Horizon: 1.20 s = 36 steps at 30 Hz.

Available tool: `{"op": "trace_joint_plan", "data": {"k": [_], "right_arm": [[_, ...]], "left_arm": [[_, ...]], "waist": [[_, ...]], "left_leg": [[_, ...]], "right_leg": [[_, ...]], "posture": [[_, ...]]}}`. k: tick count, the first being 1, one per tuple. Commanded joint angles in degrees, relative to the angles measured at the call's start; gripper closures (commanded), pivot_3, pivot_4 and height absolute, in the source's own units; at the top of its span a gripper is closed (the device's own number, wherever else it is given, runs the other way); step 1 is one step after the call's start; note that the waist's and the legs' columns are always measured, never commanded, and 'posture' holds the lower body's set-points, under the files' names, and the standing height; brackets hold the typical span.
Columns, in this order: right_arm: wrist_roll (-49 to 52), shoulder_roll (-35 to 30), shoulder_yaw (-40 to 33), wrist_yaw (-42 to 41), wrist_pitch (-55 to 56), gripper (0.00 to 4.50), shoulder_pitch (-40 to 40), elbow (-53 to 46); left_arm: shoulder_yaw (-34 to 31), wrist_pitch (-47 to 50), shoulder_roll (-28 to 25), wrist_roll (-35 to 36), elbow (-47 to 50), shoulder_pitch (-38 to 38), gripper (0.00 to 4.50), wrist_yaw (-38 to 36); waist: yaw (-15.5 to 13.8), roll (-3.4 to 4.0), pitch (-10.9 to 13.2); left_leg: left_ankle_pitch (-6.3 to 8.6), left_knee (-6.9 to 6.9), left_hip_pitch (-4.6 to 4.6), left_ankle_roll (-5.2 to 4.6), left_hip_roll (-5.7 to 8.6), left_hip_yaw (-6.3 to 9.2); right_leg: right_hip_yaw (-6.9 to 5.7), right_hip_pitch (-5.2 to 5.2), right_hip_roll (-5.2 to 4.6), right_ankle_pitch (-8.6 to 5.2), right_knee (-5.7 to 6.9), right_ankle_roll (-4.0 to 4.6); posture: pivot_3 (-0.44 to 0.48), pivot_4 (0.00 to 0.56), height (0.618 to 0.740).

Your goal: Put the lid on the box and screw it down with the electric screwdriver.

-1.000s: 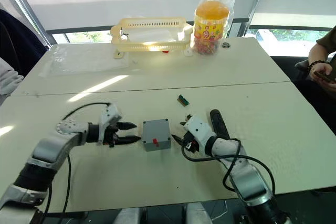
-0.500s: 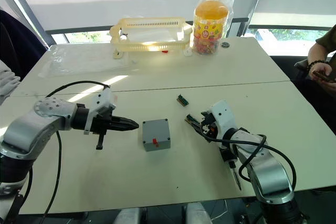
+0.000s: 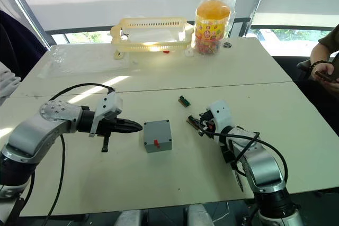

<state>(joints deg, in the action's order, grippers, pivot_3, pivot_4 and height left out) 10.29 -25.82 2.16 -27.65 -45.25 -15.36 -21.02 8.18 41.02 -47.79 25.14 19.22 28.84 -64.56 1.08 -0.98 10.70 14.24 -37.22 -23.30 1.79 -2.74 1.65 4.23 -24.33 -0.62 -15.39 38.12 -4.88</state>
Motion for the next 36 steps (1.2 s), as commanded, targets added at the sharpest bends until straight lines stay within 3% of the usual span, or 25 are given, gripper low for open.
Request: {"op": "trace_joint_plan", "data": {"k": [1, 19, 23, 36], "right_arm": [[0.38, 0.30, 0.18, -0.03, 1.61, 3.16, -1.19, -0.05], [0.24, 0.41, 1.38, -0.03, 2.81, 3.16, -1.39, 2.50], [0.15, 0.15, 2.01, -0.26, 3.13, 4.48, -1.47, 2.92], [0.96, -0.21, 0.22, 0.26, 2.68, 4.48, -1.20, 0.10]], "left_arm": [[-0.44, -1.16, -0.47, -0.34, 1.08, -0.11, 4.50, 0.27], [0.74, -2.77, 0.55, -2.03, -0.59, 0.20, 4.50, 1.33], [0.78, -2.78, 0.72, -2.18, -0.24, -0.02, 4.50, 1.66], [0.84, -3.12, 0.72, -2.25, -0.47, -0.22, 4.50, 2.27]], "waist": [[-0.01, 0.00, 0.00], [0.01, 0.00, 0.00], [0.00, 0.00, 0.00], [-0.01, 0.00, 0.00]], "left_leg": [[0.00, 0.00, 0.00, 0.00, 0.00, 0.00], [0.00, 0.00, 0.00, 0.00, 0.00, 0.00], [0.00, 0.00, 0.00, 0.00, 0.00, 0.00], [0.00, 0.00, 0.00, 0.00, 0.00, 0.00]], "right_leg": [[0.00, 0.00, 0.00, 0.00, 0.00, 0.00], [0.00, 0.00, 0.00, 0.00, 0.00, 0.00], [0.00, 0.00, 0.00, 0.00, 0.00, 0.00], [0.00, 0.00, 0.00, 0.00, 0.00, 0.00]], "posture": [[0.000, 0.150, 0.740], [0.000, 0.150, 0.740], [0.000, 0.150, 0.740], [0.000, 0.150, 0.740]]}}
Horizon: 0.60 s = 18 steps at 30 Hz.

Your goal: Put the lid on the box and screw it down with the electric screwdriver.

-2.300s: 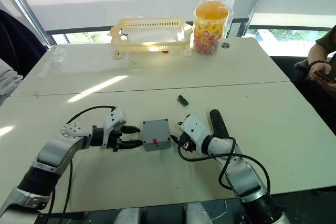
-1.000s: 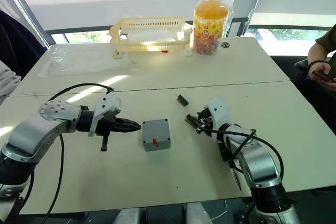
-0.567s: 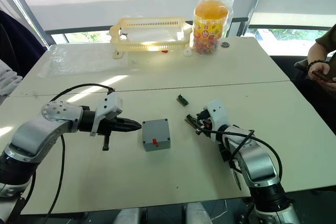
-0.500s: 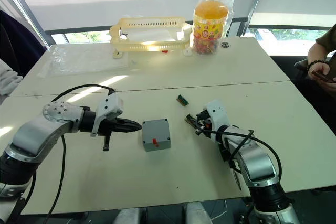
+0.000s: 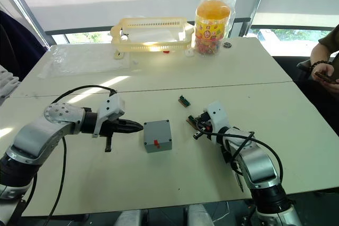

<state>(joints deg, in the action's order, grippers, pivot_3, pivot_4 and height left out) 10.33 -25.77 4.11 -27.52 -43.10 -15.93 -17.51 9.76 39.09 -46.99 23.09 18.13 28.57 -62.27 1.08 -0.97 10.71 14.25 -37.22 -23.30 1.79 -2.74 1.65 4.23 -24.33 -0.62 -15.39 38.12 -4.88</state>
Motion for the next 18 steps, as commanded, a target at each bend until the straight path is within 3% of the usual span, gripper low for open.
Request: {"op": "trace_joint_plan", "data": {"k": [1, 12, 18], "right_arm": [[1.05, -0.35, -2.05, 0.16, 0.51, 4.48, -0.70, -3.92], [3.37, -1.33, -4.58, -0.16, -0.55, 4.48, -3.04, -10.77], [8.74, 1.17, 0.99, -3.67, -3.27, 4.48, -5.38, -14.87]], "left_arm": [[-0.73, -1.25, -0.11, -0.21, 0.52, 0.06, 4.50, -0.07], [-2.50, -1.73, -0.87, 0.86, -2.11, 0.40, 4.50, -1.58], [-6.11, -1.54, -4.01, 2.71, -4.72, 0.30, 4.50, -4.63]], "waist": [[0.00, 0.00, 0.00], [0.01, 0.01, 0.00], [0.26, 0.01, 0.01]], "left_leg": [[0.00, 0.00, 0.00, 0.00, 0.00, 0.00], [0.00, 0.01, 0.00, 0.00, 0.00, 0.00], [0.01, 0.08, 0.01, -0.01, -0.03, 0.02]], "right_leg": [[0.00, 0.00, 0.00, 0.00, 0.00, 0.00], [0.00, 0.00, 0.00, 0.00, 0.00, 0.00], [-0.01, -0.04, 0.05, 0.00, 0.00, 0.01]], "posture": [[0.000, 0.150, 0.740], [0.000, 0.150, 0.740], [0.000, 0.150, 0.740]]}}
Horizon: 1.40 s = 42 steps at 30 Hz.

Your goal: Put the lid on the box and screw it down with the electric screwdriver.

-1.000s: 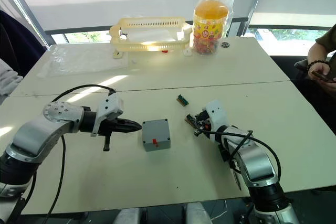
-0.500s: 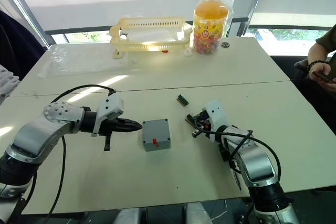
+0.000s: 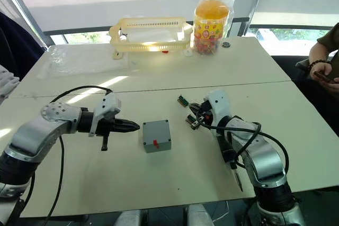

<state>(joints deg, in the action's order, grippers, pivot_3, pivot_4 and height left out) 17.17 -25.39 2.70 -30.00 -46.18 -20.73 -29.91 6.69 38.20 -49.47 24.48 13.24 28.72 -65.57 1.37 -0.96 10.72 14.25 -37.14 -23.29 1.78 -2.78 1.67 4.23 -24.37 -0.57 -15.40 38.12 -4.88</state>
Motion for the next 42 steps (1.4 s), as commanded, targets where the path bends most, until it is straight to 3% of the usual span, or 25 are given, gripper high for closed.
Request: {"op": "trace_joint_plan", "data": {"k": [1, 12, 42], "right_arm": [[1.75, 0.95, 3.55, -1.44, 0.29, 4.48, -0.54, -1.97], [0.93, 1.49, 8.55, -2.51, 2.94, 4.48, -1.17, 1.86], [0.75, 0.44, 7.54, -2.17, 4.54, 4.48, 0.25, 4.12]], "left_arm": [[-3.13, -0.84, -1.82, 1.00, 0.20, -0.19, 4.50, -1.37], [-4.64, 0.80, -2.31, 1.61, 3.47, -3.02, 4.50, 0.68], [-3.40, 1.13, -1.35, 1.80, 3.73, -2.55, 4.50, 2.28]], "waist": [[-0.08, 0.00, 0.00], [-0.25, 0.01, 0.01], [-0.24, 0.01, 0.01]], "left_leg": [[0.00, 0.01, 0.00, -0.01, 0.00, 0.00], [0.00, -0.04, -0.04, 0.00, 0.02, -0.03], [0.00, -0.03, -0.04, 0.00, 0.01, -0.03]], "right_leg": [[-0.01, 0.00, 0.00, 0.00, 0.00, 0.00], [0.00, 0.00, -0.05, 0.00, -0.03, 0.01], [0.00, -0.02, -0.04, 0.00, -0.03, 0.01]], "posture": [[0.000, 0.150, 0.740], [0.000, 0.150, 0.740], [0.000, 0.150, 0.740]]}}
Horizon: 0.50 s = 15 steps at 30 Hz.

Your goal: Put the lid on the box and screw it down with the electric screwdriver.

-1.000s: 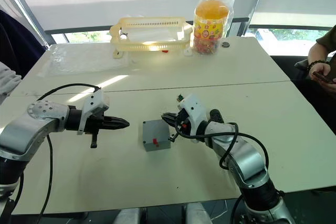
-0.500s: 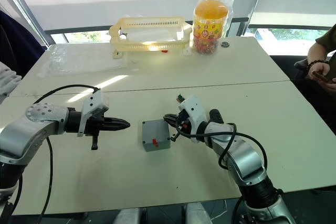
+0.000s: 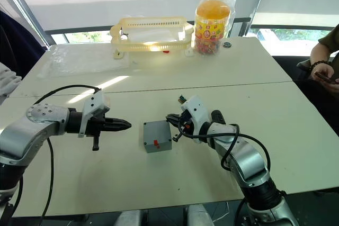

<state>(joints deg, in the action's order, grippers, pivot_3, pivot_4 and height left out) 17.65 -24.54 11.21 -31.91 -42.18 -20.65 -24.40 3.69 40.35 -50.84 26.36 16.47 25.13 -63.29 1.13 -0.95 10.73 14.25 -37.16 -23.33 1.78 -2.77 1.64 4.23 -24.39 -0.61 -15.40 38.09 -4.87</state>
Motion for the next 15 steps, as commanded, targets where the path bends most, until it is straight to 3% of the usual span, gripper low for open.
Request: {"op": "trace_joint_plan", "data": {"k": [1, 15], "right_arm": [[0.33, -0.48, -0.96, -0.29, 0.44, 4.48, 0.22, -1.44], [-0.93, -0.16, 0.77, -0.90, 1.90, 4.48, -0.09, 1.45]], "left_arm": [[-0.38, -1.05, 0.05, -0.12, 0.47, 1.05, 4.50, -0.01], [0.19, -1.60, 0.66, -1.04, 0.27, 1.22, 4.50, 0.09]], "waist": [[0.00, 0.00, 0.00], [-0.01, 0.00, 0.00]], "left_leg": [[0.00, 0.00, 0.00, 0.00, 0.00, 0.00], [0.00, 0.00, 0.00, 0.00, 0.00, 0.00]], "right_leg": [[0.00, 0.00, 0.00, 0.00, 0.00, 0.00], [0.00, 0.00, 0.00, 0.00, 0.00, 0.00]], "posture": [[0.000, 0.150, 0.740], [0.000, 0.150, 0.740]]}}
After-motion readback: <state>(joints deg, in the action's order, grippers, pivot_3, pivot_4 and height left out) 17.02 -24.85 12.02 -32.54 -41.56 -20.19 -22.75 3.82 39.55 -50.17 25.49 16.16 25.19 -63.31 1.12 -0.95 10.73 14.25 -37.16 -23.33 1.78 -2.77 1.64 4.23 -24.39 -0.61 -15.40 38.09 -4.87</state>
